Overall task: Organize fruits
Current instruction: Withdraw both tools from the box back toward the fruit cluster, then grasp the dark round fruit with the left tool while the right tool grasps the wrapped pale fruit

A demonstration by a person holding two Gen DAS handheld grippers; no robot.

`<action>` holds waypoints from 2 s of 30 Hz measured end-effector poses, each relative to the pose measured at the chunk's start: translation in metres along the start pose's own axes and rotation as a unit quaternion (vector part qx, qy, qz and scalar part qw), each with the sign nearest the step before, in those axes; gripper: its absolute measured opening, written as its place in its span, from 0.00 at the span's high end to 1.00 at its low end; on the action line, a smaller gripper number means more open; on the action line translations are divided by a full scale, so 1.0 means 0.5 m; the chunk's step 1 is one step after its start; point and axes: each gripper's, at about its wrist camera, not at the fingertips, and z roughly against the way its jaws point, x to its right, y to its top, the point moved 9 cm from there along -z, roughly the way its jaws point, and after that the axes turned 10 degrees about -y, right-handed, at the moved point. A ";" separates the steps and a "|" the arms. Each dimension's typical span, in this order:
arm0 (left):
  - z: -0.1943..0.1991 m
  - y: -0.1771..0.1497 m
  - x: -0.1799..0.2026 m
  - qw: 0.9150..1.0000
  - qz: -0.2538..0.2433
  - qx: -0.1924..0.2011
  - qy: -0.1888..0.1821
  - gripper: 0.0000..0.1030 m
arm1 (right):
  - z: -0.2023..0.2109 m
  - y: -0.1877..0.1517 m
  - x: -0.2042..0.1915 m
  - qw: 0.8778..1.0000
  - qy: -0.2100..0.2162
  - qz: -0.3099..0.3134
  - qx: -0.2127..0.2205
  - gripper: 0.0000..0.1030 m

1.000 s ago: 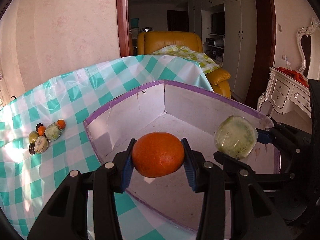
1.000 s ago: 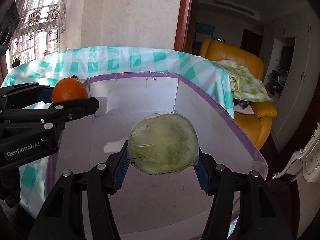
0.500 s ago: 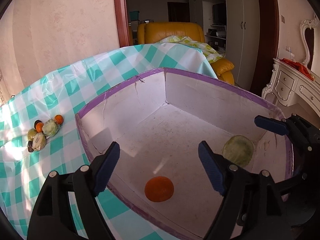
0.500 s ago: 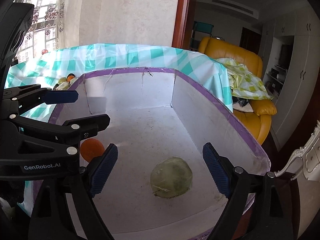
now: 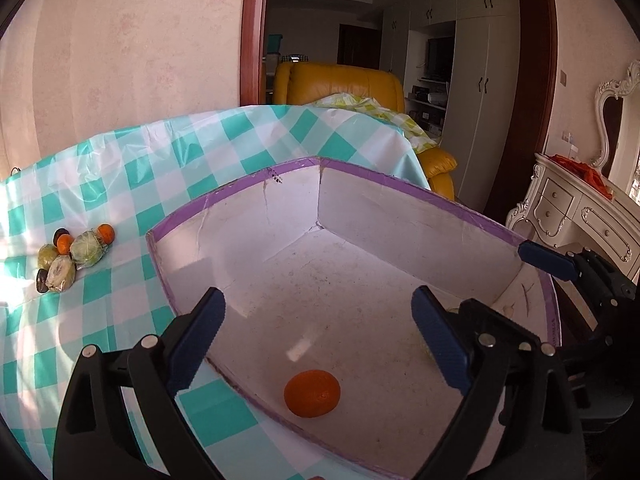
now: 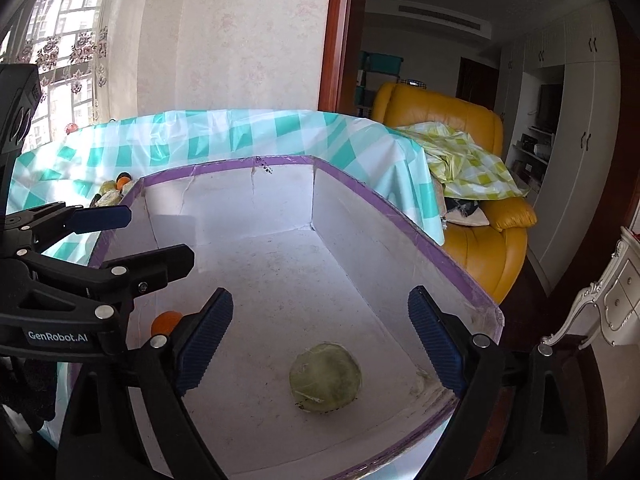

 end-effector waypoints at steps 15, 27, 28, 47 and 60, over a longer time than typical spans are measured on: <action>0.289 -0.200 -0.523 0.951 0.227 0.032 0.208 0.02 | 0.187 0.060 -0.455 0.978 0.145 0.100 0.115 0.16; 0.342 -0.329 -0.654 0.914 0.278 -0.007 0.294 0.02 | -0.094 0.021 -0.706 0.982 0.141 0.100 -0.076 0.16; 0.341 -0.332 -0.656 0.915 0.282 -0.008 0.289 0.02 | -0.119 0.020 -0.725 0.981 0.141 0.100 -0.091 0.16; 0.337 -0.366 -0.674 0.910 0.331 -0.005 0.250 0.02 | -0.399 0.111 -0.953 0.970 0.139 0.091 -0.180 0.16; 0.245 -0.311 -0.808 0.891 0.313 -0.090 0.317 0.02 | -0.355 0.111 -0.886 0.972 0.169 -0.012 -0.162 0.43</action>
